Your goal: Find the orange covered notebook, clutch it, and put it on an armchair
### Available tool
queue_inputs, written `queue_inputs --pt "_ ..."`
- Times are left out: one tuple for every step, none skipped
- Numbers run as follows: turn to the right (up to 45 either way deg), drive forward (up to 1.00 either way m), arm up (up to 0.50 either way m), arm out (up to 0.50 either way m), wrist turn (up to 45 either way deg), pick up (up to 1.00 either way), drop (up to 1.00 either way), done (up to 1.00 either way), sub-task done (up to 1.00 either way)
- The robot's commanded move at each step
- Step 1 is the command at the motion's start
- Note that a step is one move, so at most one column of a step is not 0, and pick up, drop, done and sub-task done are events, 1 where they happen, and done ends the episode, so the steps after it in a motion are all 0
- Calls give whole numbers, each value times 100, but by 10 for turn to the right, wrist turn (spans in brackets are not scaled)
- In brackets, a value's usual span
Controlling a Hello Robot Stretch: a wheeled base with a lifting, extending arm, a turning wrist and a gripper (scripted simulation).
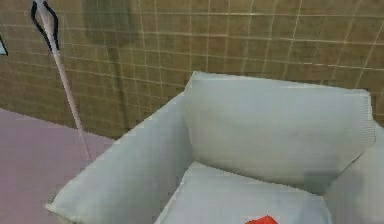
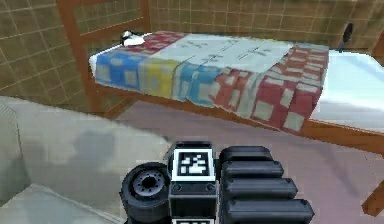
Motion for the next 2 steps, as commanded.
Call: queue_inputs --pt "-450 0 0 0 0 0 0 0 0" --pt "-450 0 0 0 0 0 0 0 0"
